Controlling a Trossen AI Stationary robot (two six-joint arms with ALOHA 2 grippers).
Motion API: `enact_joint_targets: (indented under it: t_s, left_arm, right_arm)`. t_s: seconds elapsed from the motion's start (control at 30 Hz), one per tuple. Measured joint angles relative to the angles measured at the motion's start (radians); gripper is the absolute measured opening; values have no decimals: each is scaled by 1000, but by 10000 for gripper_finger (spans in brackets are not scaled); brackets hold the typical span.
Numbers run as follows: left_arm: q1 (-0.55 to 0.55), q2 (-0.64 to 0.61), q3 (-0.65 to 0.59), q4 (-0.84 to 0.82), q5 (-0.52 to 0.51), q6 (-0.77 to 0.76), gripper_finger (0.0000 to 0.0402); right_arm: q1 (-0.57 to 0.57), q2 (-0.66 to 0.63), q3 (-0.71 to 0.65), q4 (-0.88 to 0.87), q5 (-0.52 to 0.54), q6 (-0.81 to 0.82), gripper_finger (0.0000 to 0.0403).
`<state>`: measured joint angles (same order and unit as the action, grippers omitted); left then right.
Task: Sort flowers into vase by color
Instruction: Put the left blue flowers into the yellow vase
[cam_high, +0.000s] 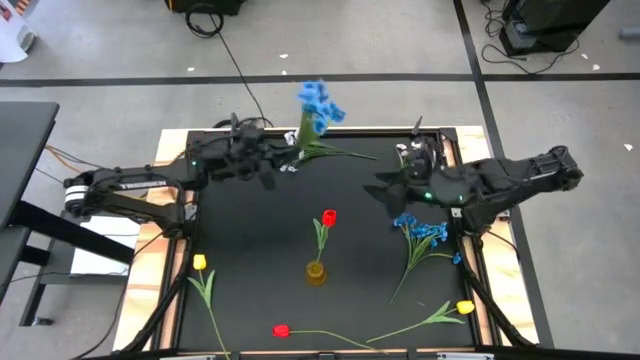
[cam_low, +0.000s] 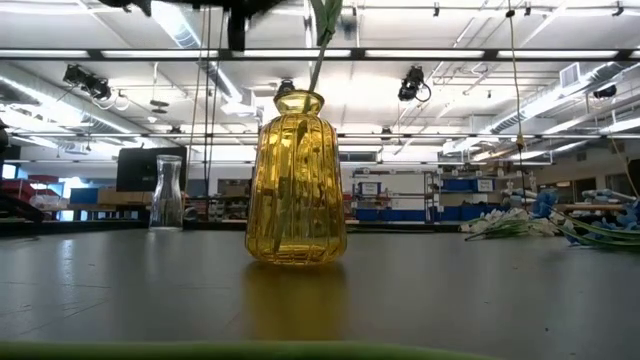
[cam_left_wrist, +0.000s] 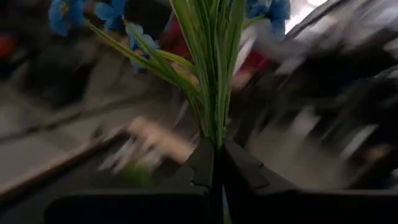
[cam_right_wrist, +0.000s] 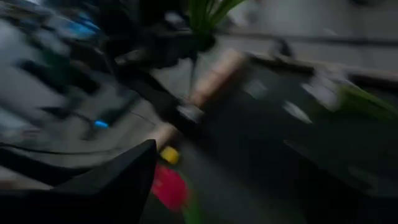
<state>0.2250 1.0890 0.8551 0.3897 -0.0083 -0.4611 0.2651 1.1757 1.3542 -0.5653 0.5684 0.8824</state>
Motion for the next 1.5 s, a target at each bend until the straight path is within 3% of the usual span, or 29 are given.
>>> enact_joint_targets:
  t_s: [0.13, 0.3, 0.5, 0.8, 1.03, 1.5]
  left_arm:
    - [-50, 0, 1, 200, 4, 0, 24]
    - [-88, 5, 1, 217, -21, 8, 24]
    - [-141, 14, 1, 237, -55, 30, 24]
    - [-180, 13, 1, 231, -59, 56, 24]
    - [-183, 13, 0, 153, -59, 57, 24]
    - [-183, 9, 0, 145, -58, 65, 24]
  right_arm:
    - [-68, 39, -50, 378, -94, -210, 345]
    - [-132, 123, -40, 642, -189, -404, 345]
    - [-214, 242, 3, 677, -327, -423, 345]
    - [-276, 341, 49, 827, -416, -415, 335]
    - [-308, 414, 104, 826, -542, -395, 256]
    - [-294, 408, 120, 803, -475, -430, 70]
